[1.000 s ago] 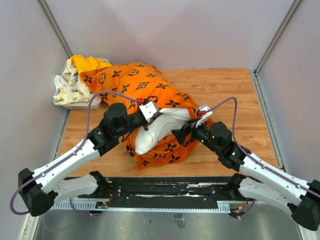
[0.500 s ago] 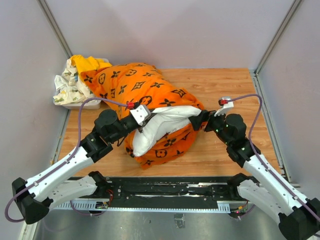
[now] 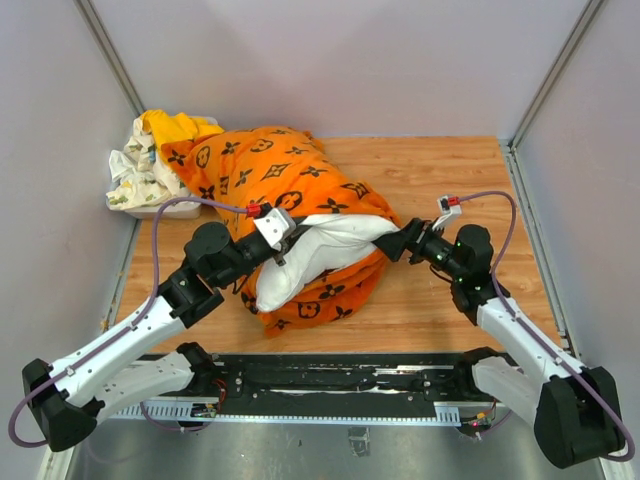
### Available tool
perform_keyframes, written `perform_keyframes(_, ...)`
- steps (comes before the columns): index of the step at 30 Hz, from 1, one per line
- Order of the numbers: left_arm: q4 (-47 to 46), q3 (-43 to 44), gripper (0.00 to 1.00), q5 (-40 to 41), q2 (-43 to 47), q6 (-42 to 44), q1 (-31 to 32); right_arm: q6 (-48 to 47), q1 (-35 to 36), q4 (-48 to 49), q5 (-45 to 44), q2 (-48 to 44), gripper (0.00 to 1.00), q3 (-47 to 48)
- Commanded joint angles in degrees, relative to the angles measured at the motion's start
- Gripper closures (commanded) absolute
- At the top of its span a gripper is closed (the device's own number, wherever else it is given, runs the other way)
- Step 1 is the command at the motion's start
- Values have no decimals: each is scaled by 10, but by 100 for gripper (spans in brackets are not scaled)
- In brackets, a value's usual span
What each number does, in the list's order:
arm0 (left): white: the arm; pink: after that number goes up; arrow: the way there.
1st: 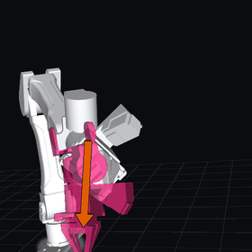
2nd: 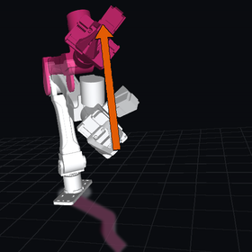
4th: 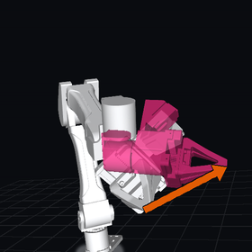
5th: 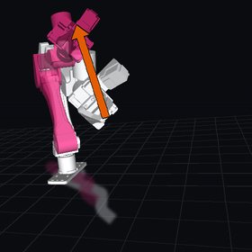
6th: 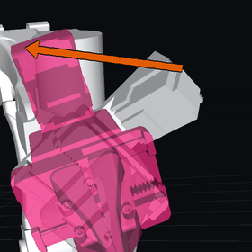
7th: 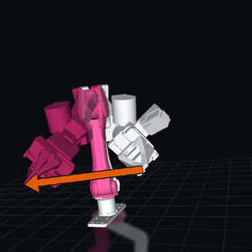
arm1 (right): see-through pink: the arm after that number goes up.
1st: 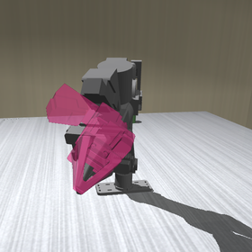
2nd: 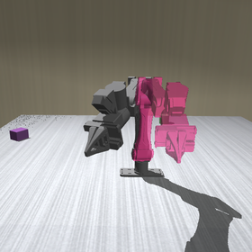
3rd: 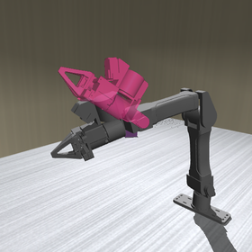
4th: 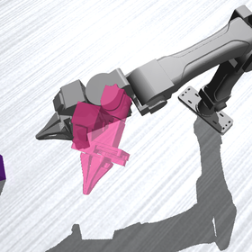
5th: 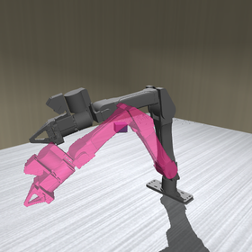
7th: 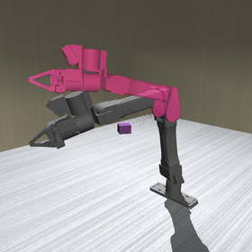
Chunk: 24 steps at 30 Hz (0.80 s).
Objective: Remove the pillowcase from the pillow
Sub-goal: Remove the pillow from the pillowcase.
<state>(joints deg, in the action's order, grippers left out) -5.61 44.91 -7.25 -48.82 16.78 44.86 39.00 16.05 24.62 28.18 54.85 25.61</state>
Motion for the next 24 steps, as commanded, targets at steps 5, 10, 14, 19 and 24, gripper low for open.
perform_keyframes(5, -191, 42, 100, 100, -54, -45, -1, 9, -11, 12, 60, -97, 2, 35)
perform_keyframes(10, -262, 36, 100, 156, -62, -55, -1, -6, -11, 28, 68, -109, 8, 14)
perform_keyframes(14, -274, 51, 100, 202, -64, -66, -1, -18, -11, 33, 81, -82, 9, -1)
perform_keyframes(19, -256, 61, 100, 167, -56, -79, -1, -28, -10, 38, 75, -26, 13, 11)
perform_keyframes(24, -246, 60, 100, 159, -41, -85, -1, -43, -3, 10, 93, 25, 47, 58)
